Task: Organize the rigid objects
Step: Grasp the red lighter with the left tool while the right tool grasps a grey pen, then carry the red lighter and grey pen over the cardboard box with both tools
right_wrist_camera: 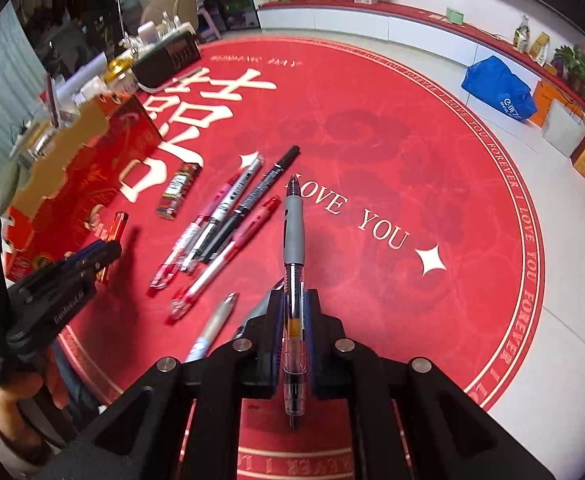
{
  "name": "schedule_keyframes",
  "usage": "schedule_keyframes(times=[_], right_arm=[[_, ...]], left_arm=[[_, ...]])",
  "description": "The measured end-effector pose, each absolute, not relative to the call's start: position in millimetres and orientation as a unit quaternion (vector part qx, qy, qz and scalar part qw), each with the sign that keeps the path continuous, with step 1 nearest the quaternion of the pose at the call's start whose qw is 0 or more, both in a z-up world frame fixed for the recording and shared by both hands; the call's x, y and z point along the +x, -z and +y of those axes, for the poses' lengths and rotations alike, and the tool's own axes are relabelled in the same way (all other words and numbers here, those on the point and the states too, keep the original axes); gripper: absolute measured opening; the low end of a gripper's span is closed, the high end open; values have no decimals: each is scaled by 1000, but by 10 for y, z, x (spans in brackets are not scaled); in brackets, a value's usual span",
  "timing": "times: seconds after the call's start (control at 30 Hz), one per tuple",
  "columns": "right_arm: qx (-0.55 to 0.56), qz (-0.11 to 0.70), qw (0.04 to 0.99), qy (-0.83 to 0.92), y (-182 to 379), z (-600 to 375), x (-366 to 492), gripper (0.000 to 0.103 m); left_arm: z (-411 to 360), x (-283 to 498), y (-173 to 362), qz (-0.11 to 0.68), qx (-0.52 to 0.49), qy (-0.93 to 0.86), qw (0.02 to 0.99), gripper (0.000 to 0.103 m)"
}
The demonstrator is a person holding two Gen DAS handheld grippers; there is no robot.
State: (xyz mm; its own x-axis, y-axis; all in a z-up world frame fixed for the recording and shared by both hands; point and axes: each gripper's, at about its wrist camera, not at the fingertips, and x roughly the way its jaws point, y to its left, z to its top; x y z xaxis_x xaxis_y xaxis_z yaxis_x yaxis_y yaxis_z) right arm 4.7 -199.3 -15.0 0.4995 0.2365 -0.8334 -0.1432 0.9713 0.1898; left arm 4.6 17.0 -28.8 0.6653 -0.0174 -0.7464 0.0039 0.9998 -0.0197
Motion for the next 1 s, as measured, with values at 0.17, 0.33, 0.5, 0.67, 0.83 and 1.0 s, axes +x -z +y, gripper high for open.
schedule_keyframes(times=[0.17, 0.33, 0.5, 0.67, 0.83, 1.0], right_arm=[[62, 476, 870, -113, 55, -1865, -125, 11], [55, 466, 875, -123, -39, -1697, -297, 11], [51, 461, 876, -130, -81, -1559, -422, 11], [47, 457, 878, -136, -121, -1469, -473, 11], [41, 452, 880, -139, -174, -1403, -501, 11], [37, 451, 880, -142, -190, -1349, -506, 11]], left_arm=[[113, -180, 137, 385, 19, 8, 923, 20], [140, -375, 49, 371, 21, 12, 929, 20], [211, -516, -11, 359, 17, 12, 933, 20], [263, -594, -62, 350, 16, 7, 937, 20], [305, -631, -98, 345, 11, 6, 939, 20], [346, -658, -122, 341, 7, 4, 940, 20]])
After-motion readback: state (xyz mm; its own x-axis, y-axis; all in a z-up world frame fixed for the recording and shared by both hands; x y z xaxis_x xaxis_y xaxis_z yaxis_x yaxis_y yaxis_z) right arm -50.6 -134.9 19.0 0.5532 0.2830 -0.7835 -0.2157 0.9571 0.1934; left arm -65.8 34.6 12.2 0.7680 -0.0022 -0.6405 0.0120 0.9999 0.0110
